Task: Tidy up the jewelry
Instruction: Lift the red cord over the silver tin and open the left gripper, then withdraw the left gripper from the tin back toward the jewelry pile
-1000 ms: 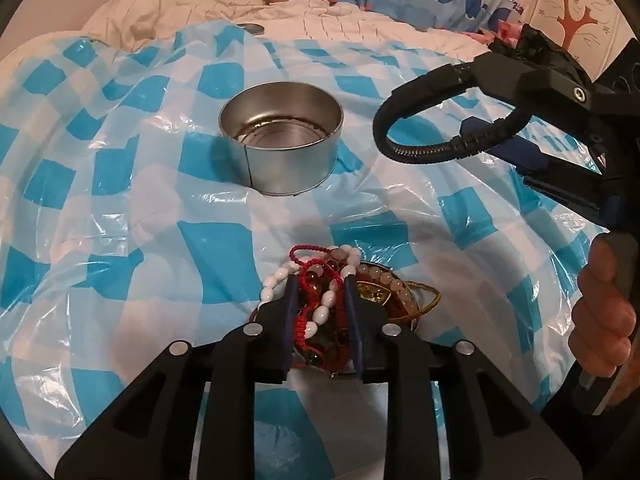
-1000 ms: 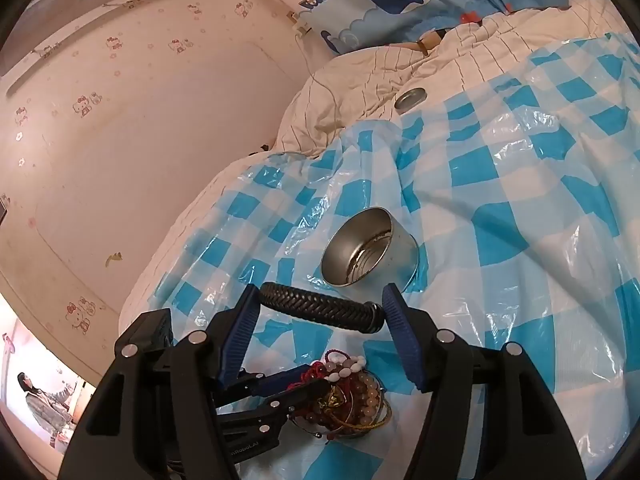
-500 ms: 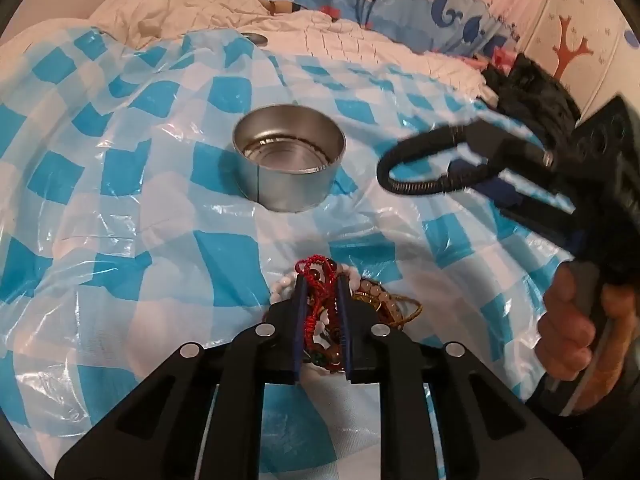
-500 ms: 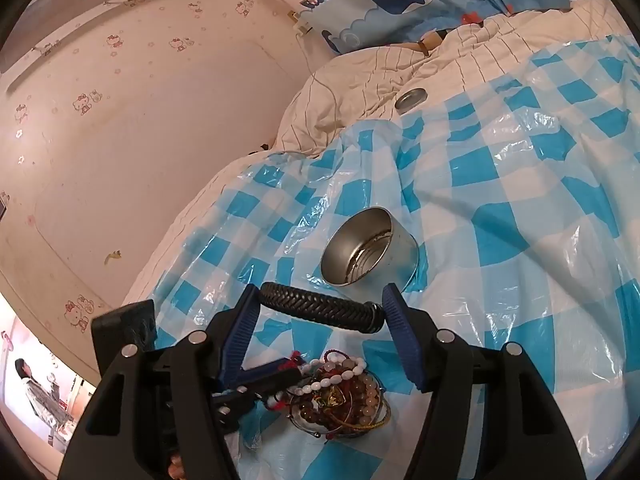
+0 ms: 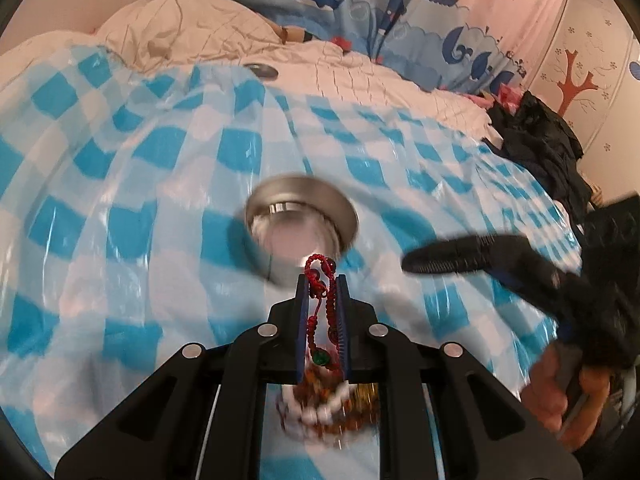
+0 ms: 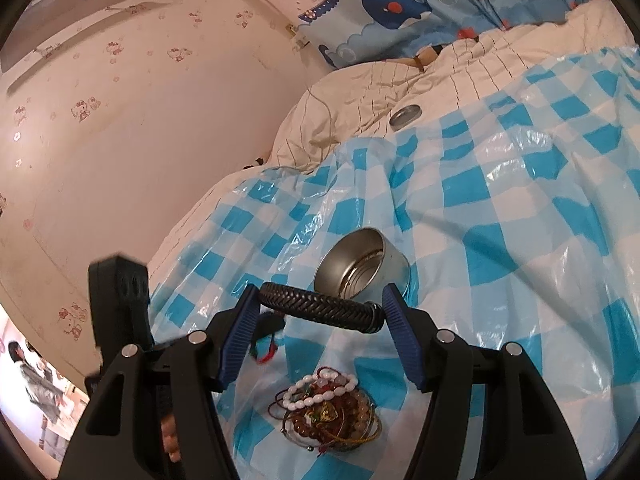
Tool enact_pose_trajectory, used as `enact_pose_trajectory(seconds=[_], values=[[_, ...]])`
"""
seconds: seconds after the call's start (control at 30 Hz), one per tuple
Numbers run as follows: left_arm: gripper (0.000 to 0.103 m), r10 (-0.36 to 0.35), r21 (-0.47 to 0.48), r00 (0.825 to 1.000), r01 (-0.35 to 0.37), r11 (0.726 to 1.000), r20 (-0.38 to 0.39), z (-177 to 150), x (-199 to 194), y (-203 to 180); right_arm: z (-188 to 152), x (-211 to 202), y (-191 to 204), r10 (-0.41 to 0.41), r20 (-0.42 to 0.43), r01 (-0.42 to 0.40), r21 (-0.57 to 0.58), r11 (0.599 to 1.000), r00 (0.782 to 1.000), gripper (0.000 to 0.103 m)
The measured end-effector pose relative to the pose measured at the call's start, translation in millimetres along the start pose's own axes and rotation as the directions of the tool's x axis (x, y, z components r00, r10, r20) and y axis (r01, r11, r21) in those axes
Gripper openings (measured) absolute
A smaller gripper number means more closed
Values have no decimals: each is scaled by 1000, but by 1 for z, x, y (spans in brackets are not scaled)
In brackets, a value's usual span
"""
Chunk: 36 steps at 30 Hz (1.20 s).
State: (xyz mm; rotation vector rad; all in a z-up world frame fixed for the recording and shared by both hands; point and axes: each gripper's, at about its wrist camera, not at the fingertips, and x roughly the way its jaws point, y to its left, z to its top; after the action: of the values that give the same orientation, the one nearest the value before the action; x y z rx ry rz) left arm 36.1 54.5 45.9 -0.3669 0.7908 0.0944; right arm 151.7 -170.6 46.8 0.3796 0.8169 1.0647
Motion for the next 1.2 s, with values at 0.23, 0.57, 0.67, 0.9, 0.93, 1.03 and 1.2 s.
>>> enact_pose_trajectory(seconds=[0.23, 0.57, 0.67, 0.9, 0.93, 1.03, 1.2], values=[[12, 29, 23, 1000, -29, 999, -9, 43, 43, 3, 20, 6, 3, -45, 47, 48, -69, 996, 998, 61], [63, 122, 43, 992, -120, 992, -36, 60, 77, 14, 48, 46, -4, -80, 41, 84, -117, 990, 996, 62], [69, 180, 40, 984, -180, 983, 6, 59, 50, 23, 51, 64, 3, -70, 32, 74, -134, 988, 997, 62], [74, 263, -143, 963, -252, 957, 61, 46, -20, 87, 33, 117, 24, -156, 2, 149, -301, 942, 988, 67], [74, 262, -152, 963, -250, 956, 65, 42, -26, 90, 28, 121, 23, -187, -7, 175, -325, 929, 982, 68], [74, 249, -170, 965, -233, 958, 79, 29, -45, 94, 12, 119, 22, -253, -18, 228, -383, 895, 967, 72], [80, 237, -177, 969, -221, 959, 73, 5, -55, 86, -10, 73, 23, -280, 20, 266, -380, 886, 960, 80]])
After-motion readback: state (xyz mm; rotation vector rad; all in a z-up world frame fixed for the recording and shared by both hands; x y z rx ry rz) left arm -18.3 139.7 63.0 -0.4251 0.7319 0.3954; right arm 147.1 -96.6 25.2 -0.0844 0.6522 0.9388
